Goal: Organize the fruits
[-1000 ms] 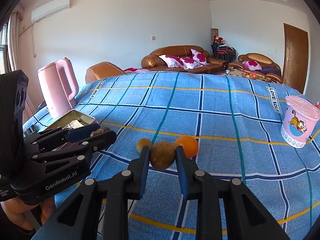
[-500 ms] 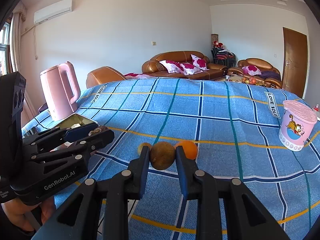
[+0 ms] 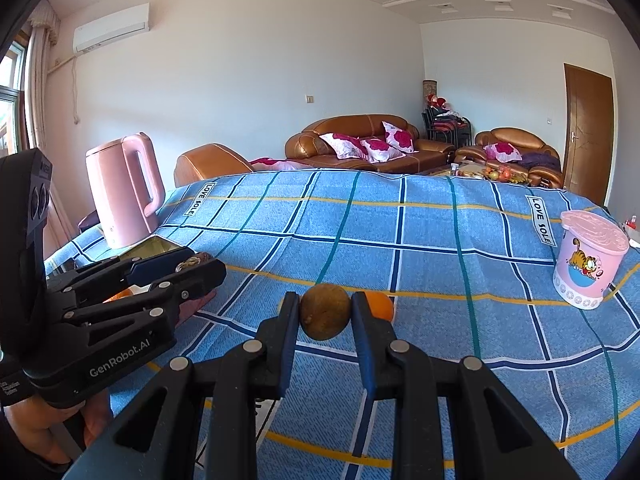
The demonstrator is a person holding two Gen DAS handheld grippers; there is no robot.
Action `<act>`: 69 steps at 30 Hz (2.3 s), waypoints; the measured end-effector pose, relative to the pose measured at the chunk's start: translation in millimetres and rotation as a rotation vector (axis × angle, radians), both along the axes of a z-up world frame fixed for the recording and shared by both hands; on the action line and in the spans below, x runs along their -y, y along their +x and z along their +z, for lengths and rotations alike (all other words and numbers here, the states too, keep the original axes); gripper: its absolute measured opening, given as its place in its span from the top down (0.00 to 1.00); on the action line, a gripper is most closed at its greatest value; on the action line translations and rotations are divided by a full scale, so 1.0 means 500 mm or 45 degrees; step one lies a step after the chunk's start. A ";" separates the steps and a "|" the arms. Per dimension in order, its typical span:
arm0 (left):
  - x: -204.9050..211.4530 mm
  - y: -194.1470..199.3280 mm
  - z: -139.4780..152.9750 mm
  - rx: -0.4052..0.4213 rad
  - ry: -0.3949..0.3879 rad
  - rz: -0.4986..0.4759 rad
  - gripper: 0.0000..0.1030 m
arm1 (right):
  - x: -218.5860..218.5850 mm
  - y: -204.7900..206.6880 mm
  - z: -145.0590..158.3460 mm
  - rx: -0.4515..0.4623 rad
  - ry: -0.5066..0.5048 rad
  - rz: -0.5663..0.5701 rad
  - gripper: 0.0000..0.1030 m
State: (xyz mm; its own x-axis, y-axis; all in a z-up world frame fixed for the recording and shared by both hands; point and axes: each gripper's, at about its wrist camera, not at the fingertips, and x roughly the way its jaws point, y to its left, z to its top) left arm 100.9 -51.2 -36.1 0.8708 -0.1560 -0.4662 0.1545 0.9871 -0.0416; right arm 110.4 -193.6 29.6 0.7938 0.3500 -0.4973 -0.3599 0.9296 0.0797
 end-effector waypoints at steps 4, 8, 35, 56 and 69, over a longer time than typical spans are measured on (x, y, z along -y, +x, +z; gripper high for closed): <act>-0.001 -0.004 0.003 0.016 -0.001 0.005 0.64 | 0.000 -0.003 0.003 0.015 0.003 0.001 0.73; -0.003 -0.008 0.005 0.030 -0.005 0.010 0.64 | 0.000 -0.006 0.006 0.029 0.004 0.001 0.73; -0.001 -0.040 0.017 0.150 0.016 0.042 0.64 | 0.003 -0.036 0.018 0.125 0.018 -0.003 0.73; -0.001 -0.064 0.025 0.233 0.034 0.076 0.64 | 0.006 -0.068 0.032 0.236 0.027 0.004 0.73; -0.022 -0.079 0.025 0.202 0.033 0.089 0.64 | -0.014 -0.049 0.024 0.160 0.024 0.045 0.73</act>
